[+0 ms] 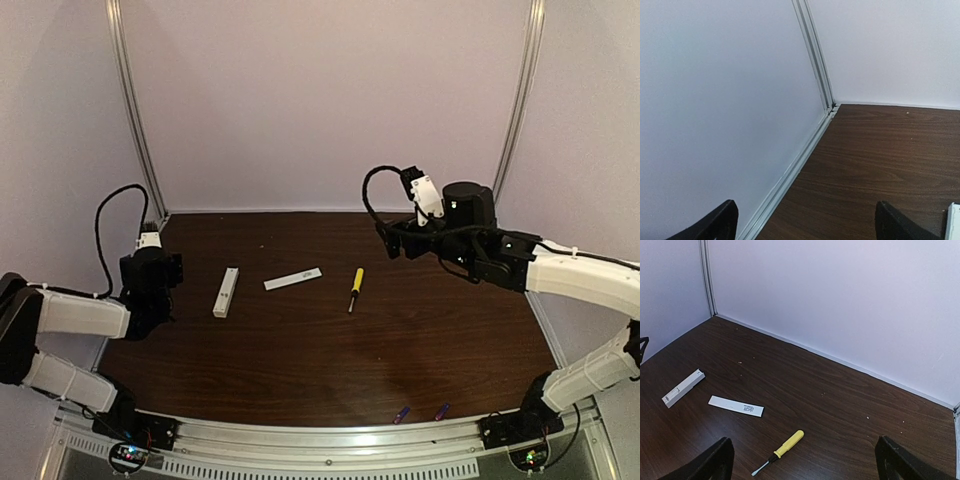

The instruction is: Unload the batteries from the remote control

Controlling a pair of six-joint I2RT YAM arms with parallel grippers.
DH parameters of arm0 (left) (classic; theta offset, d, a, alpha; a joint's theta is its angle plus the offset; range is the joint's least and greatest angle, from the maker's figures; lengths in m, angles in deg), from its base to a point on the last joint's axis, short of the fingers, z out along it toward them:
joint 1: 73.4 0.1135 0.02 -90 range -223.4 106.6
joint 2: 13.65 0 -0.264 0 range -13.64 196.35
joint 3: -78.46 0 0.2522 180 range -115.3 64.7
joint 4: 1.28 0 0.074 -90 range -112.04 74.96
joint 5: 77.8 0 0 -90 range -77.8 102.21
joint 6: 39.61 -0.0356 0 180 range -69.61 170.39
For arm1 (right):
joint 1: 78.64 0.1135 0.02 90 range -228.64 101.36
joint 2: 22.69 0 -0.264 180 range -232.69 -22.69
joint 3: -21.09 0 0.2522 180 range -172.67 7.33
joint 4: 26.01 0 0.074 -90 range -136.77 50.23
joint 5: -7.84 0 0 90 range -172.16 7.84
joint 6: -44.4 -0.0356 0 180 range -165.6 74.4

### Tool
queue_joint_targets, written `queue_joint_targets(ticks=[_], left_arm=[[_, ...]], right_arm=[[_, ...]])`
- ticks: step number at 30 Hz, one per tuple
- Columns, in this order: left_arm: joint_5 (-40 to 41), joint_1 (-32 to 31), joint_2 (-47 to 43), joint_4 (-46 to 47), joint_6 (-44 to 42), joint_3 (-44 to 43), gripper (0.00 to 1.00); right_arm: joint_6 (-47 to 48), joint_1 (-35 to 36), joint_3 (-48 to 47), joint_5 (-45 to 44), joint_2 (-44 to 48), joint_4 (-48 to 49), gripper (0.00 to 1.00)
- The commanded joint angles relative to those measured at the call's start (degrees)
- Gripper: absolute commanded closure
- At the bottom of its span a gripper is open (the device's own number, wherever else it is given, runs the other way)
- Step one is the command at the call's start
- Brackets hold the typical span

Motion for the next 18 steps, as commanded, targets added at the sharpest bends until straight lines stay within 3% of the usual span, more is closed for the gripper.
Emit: queue_joint_targets(ticks=[1, 9, 18], left_arm=[[-5.8, 4.0, 3.5, 18.8, -9.5, 5.4, 0.03], [-18.9, 9.5, 6.3, 27.3, -10.0, 8.7, 0.03], [-32.7, 16.4, 10.6, 34.1, -7.2, 10.0, 0.02]], right_arm=[[2.7, -0.3, -2.1, -0.7, -2.2, -5.3, 0.00], [4.5, -3.2, 3.8, -11.1, -2.3, -0.6, 0.00], [-2.5, -11.9, 7.1, -9.9, -2.6, 3.6, 0.00]])
